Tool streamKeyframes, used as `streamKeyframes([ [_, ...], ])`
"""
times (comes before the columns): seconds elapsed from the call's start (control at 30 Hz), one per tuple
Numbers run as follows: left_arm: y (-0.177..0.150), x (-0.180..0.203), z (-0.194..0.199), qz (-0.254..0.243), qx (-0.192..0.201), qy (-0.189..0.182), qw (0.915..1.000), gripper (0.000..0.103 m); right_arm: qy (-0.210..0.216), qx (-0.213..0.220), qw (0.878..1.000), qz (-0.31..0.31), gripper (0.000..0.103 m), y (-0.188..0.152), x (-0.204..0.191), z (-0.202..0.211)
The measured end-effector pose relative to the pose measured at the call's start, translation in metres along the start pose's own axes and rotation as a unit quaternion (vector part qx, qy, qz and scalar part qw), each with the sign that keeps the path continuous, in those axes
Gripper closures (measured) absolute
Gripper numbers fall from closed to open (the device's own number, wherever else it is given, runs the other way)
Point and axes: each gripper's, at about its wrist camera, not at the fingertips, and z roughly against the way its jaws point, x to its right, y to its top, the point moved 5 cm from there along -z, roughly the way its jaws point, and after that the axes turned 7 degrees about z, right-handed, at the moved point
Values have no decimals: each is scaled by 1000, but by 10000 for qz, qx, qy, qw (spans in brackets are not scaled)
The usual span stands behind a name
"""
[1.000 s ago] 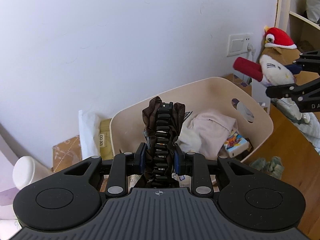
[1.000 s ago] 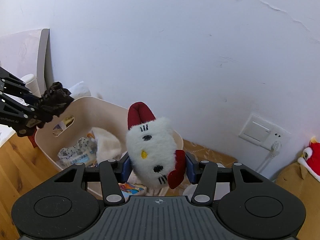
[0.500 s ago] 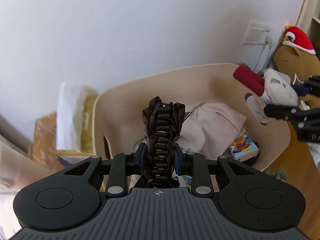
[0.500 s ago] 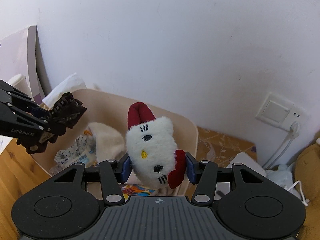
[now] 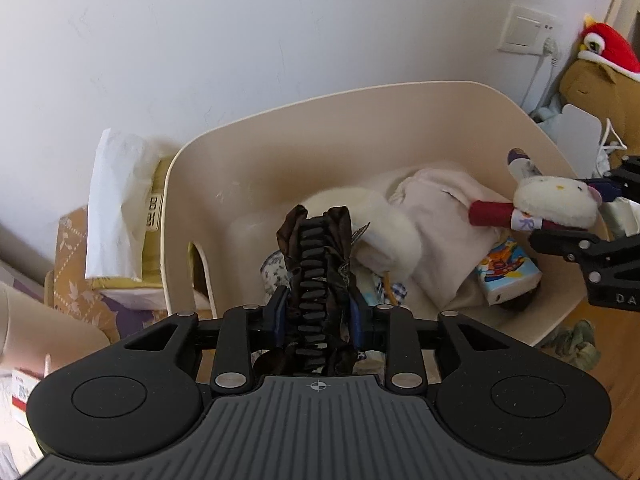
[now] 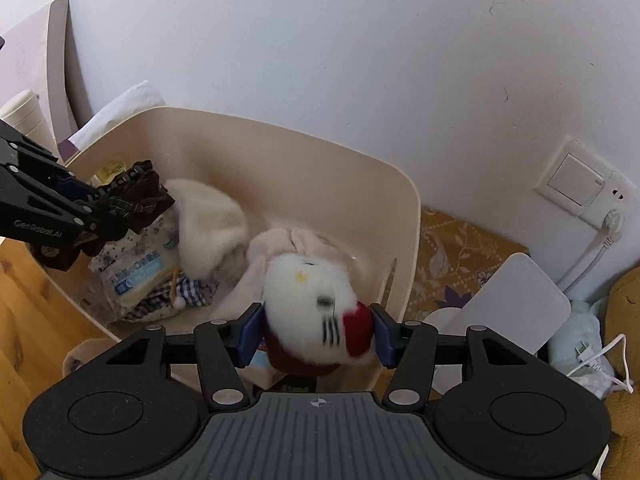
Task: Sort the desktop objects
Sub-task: 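Open both tools to drop the scrunchie and Hello Kitty plush into the basket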
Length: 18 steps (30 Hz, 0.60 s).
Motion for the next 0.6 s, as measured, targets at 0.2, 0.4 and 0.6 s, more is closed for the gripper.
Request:
streamKeyframes([
  [0.2, -1, 2, 6, 41, 105, 126, 9999, 34, 60, 238, 9997, -35, 27, 1, -1, 13],
  [0.4, -6, 4, 22, 46, 261, 163, 9995, 29, 51, 457, 9989, -106, 5, 1, -3, 35],
  [0.6, -16, 6, 44, 60, 427, 207, 9989, 26, 19, 634, 9979, -110, 0, -6, -9, 64],
])
